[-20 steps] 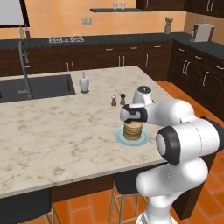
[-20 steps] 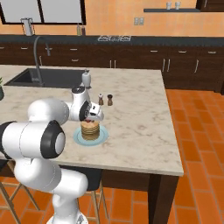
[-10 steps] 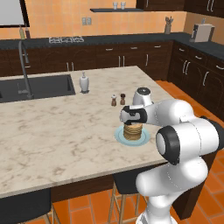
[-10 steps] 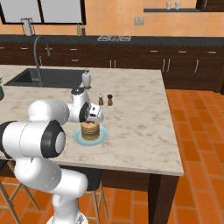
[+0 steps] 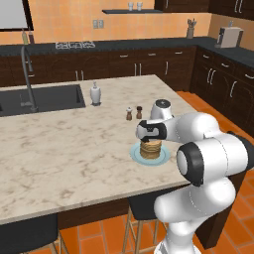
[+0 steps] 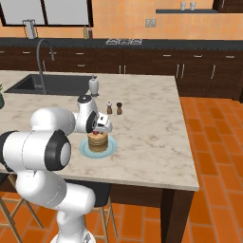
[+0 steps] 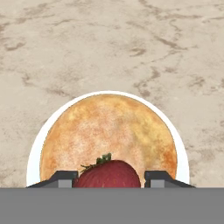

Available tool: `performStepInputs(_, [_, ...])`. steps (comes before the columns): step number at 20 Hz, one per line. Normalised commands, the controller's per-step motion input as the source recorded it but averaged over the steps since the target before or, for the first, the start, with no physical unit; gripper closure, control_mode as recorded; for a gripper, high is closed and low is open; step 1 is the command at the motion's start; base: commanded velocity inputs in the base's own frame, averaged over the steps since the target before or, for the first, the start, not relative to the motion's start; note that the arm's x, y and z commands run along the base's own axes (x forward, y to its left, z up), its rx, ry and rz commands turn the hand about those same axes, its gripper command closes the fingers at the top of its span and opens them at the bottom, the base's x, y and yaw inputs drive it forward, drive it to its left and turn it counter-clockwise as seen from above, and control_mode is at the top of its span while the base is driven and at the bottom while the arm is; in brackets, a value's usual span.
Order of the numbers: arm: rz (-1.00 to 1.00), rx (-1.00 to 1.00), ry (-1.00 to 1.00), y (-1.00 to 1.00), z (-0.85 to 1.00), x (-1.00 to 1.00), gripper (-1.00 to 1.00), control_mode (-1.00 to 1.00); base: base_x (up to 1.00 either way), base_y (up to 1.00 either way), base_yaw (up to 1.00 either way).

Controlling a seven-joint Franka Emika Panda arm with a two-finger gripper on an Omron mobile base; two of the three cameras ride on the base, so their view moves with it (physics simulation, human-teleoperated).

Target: Take the strawberry from the fridge and place it on top of the pancake, located on the dining counter.

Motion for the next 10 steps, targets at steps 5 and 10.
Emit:
performStepInputs(5, [0.0, 0.0, 0.0, 0.0, 0.0, 0.0, -1.0, -1.0, 0.0, 0.0, 0.0])
performStepInputs(10, [0.0, -0.03, 0.0, 0.0, 0.12, 0.0, -1.0, -1.0, 0.0, 0.0, 0.0])
